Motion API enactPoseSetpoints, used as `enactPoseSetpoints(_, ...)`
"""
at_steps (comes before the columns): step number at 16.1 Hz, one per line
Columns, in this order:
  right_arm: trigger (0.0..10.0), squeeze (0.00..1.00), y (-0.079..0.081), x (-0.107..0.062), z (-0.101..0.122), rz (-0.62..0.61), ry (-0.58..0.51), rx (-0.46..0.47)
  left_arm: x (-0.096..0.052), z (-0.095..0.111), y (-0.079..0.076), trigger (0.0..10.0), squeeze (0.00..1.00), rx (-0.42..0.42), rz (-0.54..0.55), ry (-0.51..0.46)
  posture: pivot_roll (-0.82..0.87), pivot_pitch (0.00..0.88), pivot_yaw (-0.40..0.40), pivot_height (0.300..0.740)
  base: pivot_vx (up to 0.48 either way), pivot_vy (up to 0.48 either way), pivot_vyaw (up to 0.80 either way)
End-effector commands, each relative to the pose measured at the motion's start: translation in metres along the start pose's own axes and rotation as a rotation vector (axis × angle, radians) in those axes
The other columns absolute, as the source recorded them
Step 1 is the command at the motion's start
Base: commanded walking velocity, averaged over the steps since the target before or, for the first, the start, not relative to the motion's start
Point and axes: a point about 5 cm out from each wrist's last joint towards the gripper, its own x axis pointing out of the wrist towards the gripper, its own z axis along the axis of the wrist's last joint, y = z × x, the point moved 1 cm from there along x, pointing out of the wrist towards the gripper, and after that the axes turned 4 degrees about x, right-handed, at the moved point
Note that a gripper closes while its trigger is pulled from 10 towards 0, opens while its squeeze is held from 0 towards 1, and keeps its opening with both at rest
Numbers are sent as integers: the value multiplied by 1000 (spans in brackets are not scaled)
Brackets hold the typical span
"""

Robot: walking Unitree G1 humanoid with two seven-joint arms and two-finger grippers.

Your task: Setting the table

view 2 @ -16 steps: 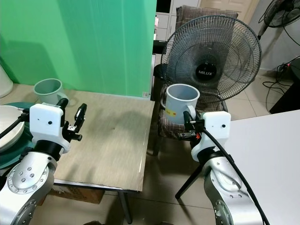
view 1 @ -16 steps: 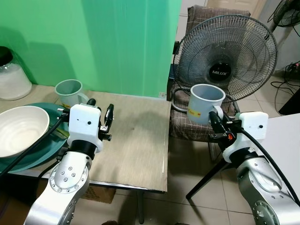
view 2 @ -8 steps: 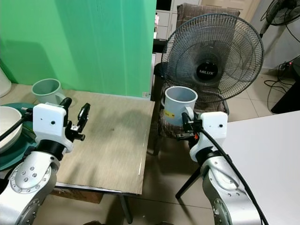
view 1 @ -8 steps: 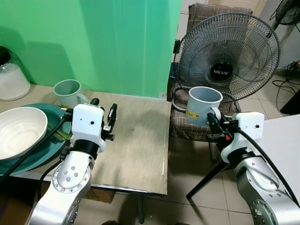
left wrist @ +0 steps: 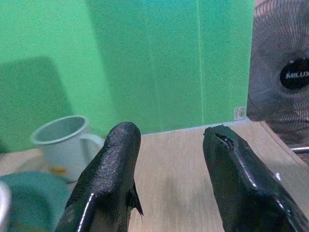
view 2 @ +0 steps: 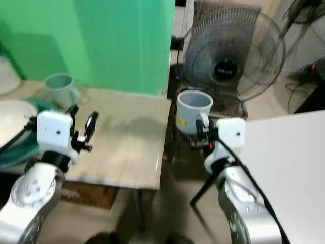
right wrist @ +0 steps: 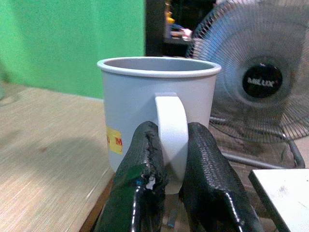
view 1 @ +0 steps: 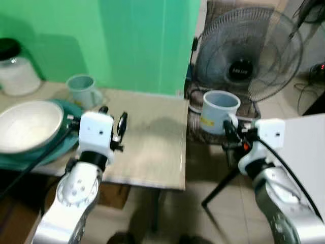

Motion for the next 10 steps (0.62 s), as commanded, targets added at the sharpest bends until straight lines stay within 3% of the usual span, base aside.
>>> enactPoseSetpoints(1,10000,0,0,2,3,1,-6,-12,-2,-4,-1,10000,0,3,-2,22,-43,49,-29,740,-285,0,0)
enactPoseSetpoints(8,10000,0,-1,2,4,-2,-9,-12,-2,-5,-2,10000,0,5,-6,23,-45,47,-29,740,-274,0,0)
enactPoseSetpoints(10,10000,0,-2,3,7,-12,-21,1,-1,-5,-2,10000,0,-1,-7,28,-45,47,-30,740,0,0,-394)
